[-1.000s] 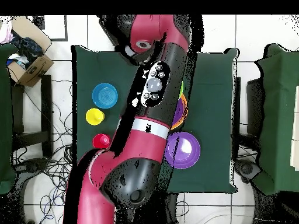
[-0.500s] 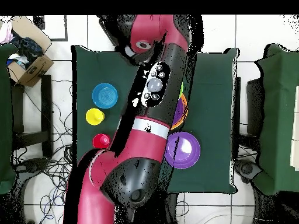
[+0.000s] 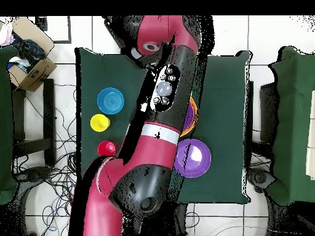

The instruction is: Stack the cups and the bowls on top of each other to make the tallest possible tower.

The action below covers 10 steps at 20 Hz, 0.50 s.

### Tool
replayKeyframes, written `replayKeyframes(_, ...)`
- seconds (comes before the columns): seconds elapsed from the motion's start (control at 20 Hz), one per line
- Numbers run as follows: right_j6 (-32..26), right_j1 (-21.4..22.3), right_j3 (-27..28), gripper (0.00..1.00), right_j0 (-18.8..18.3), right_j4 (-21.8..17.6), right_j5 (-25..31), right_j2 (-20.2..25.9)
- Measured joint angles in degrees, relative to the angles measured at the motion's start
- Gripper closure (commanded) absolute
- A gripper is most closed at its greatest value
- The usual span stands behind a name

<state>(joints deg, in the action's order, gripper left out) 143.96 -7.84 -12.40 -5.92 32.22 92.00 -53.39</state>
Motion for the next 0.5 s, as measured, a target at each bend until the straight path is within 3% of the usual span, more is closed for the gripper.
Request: replayKeyframes(0.5,0.00,-1.19,1.39,1.00,-0.38,1.11,0.00,-0.39)
